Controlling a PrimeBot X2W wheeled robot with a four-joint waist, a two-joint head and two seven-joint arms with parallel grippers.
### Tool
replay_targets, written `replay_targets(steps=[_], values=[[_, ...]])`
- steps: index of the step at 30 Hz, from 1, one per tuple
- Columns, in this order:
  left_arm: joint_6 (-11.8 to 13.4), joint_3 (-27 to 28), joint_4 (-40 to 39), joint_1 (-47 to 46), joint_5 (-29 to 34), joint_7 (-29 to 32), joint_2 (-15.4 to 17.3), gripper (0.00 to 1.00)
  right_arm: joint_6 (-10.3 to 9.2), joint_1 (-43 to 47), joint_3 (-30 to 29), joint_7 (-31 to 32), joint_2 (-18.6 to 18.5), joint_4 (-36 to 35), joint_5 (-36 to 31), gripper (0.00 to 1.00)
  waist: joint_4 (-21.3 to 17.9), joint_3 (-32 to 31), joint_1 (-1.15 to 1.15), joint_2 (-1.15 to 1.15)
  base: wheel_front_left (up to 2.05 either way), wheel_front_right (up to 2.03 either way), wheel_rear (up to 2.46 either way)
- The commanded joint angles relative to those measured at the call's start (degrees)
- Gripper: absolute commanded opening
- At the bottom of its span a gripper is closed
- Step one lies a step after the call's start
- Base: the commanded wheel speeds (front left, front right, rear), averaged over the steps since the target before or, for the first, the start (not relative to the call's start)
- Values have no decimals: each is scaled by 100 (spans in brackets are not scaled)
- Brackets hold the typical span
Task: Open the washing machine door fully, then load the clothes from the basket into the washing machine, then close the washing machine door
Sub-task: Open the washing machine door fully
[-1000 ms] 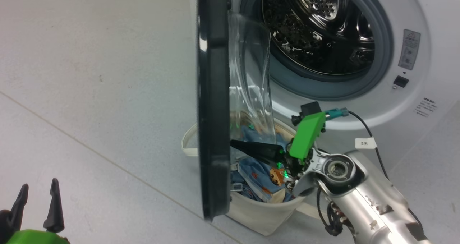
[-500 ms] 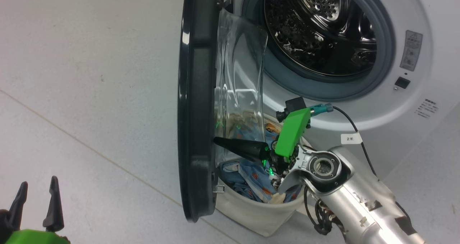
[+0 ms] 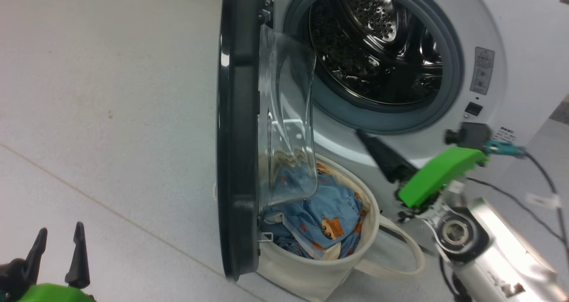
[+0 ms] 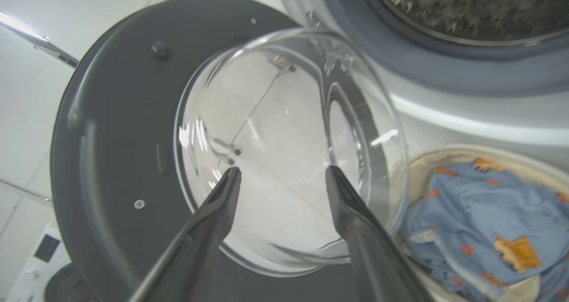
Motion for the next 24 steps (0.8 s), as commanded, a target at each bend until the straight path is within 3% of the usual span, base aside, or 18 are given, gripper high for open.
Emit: replay_targets(steps=[1,6,10,16,24], values=[[-13,157,-153,-379,42,-18,215,100,7,-33,-26,-303,-121,-236,-280,100,-32,-39,0,0,0,0,0],[3,189,-145,-353,2,-59,244,100,7,455,91,-1677,-481,-372,-1549,100,-247,-44,0,0,0,0,0],[18,201,-165,-303,-14,-80,269,100,7,778,54,-2311,-666,-258,-2354,100,-371,-51,0,0,0,0,0],[37,202,-180,-271,-54,-89,281,100,7,1176,-204,-2554,-595,-36,-3369,100,-474,-77,0,0,0,0,0],[22,153,-121,-312,-89,-118,289,100,7,1454,-377,-2618,-351,94,-4073,100,-532,-106,0,0,0,0,0]])
